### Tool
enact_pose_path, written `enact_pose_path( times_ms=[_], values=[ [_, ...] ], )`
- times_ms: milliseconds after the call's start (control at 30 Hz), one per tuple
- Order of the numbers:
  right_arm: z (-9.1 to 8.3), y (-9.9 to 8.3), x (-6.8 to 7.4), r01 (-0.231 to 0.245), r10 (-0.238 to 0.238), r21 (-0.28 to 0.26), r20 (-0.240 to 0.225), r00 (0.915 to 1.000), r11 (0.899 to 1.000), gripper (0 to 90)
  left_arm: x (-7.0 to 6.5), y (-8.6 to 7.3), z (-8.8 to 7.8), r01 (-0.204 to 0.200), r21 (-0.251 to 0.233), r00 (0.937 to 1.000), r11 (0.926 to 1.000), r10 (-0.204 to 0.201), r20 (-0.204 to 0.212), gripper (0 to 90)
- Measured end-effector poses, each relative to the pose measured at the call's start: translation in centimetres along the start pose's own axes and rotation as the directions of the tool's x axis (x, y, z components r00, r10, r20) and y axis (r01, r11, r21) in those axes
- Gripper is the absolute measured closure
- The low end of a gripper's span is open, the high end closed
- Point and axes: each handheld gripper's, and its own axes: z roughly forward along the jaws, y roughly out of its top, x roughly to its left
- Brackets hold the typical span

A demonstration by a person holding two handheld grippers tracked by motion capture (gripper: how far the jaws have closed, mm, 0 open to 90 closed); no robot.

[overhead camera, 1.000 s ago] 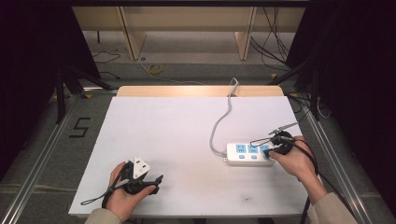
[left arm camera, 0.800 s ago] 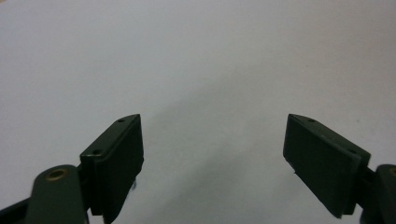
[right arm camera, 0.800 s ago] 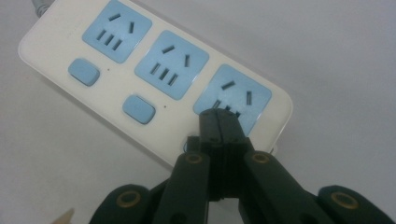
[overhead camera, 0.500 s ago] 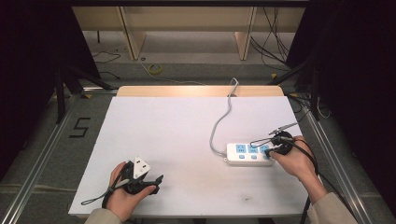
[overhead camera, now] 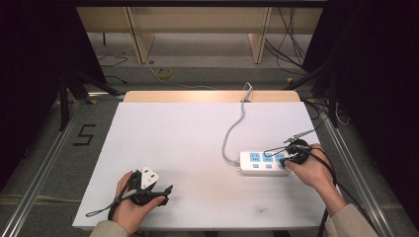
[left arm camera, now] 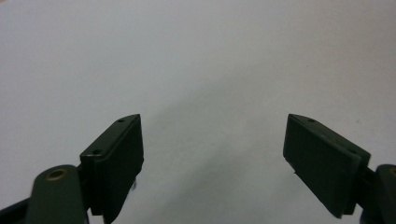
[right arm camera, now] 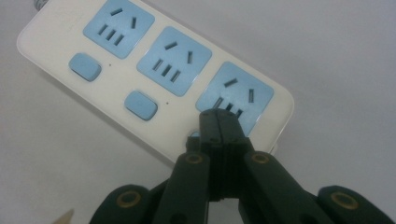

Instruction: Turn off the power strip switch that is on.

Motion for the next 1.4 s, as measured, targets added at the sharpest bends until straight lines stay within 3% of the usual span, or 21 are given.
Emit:
enact_pose_path(
  times_ms=[1400],
  values=[
    [0.14,0.02,0.22,0.002,-0.003,0.018,0.017,0.9999,1.0,90.0,-0.09,0.05,0.01,-0.003,-0.001,1.0,1.0,0.003,-0.001,20.0]
  ],
)
